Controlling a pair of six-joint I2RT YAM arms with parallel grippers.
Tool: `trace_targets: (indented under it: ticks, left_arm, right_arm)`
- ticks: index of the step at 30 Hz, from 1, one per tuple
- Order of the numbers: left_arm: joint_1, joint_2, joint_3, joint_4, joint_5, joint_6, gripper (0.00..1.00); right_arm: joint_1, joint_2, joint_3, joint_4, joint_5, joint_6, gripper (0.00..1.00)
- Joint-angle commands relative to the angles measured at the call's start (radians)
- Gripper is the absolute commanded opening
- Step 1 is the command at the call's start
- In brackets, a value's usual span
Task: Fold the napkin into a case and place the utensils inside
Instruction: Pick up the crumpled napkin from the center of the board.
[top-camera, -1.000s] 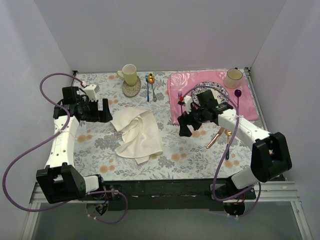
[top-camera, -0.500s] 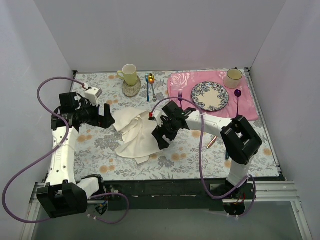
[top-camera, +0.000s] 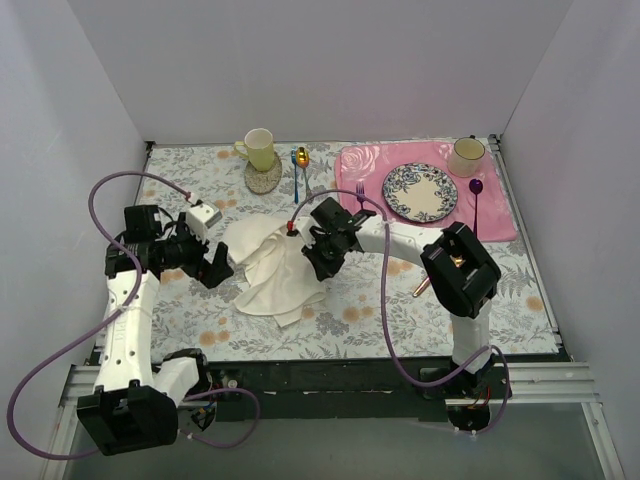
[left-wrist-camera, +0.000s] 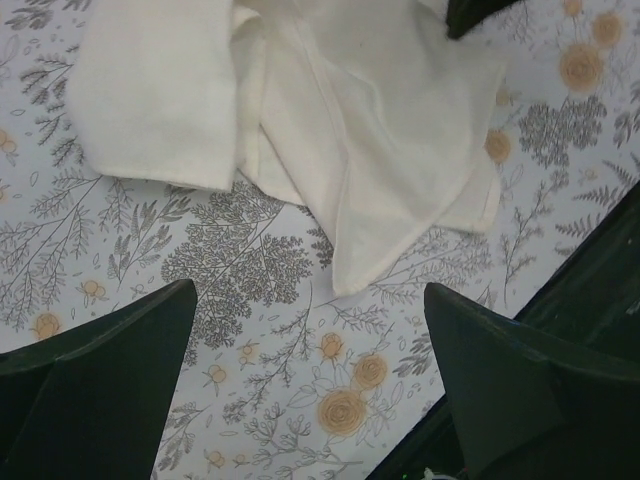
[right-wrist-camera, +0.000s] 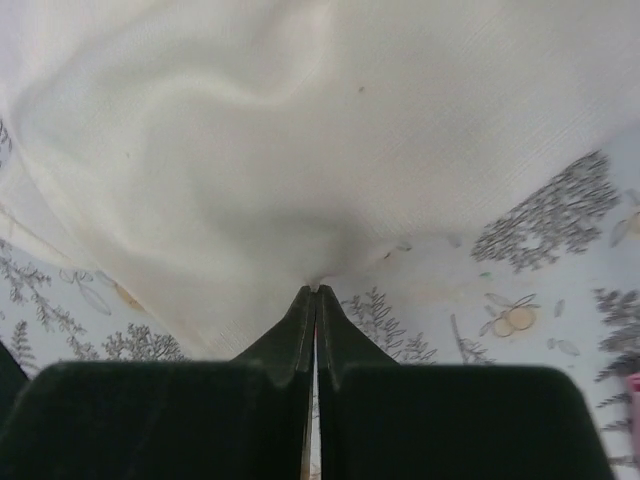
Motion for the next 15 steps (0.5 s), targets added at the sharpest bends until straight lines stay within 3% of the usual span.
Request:
trace_targets:
  ticks: [1,7,8,11,14,15]
  left_arm:
    - [-0.017,-0.030,-0.044,-0.183,0.065,0.402,0.98]
    - [-0.087,-0.030,-0.076,-0.259,-0.016,0.728,0.92]
    - [-0.098,-0.036,-0.082,-0.252,-0.030,0.808,0.87]
    - [-0.177,-0.039,-0.121,-0.184,-0.083,0.905,0.77]
    - [-0.305,0.025,-0.115,-0.093,-0.123,0.908,0.71]
    - [-0.392,0.047,-0.113,-0.043,-0.139,0.891,0.68]
  right_arm:
    - [-0.033,0.042,0.140,0.051,0.078,-0.064,0.01]
    - [-0.102,0.091,0.266,0.078,0.161,-0.112,0.01]
    - [-0.113,0.088,0.265,0.089,0.155,-0.112,0.01]
    - [-0.139,0.091,0.277,0.074,0.119,-0.120,0.01]
    - [-0.141,0.102,0.285,0.042,0.097,-0.138,0.01]
    - [-0.141,0.104,0.283,0.035,0.093,-0.138,0.01]
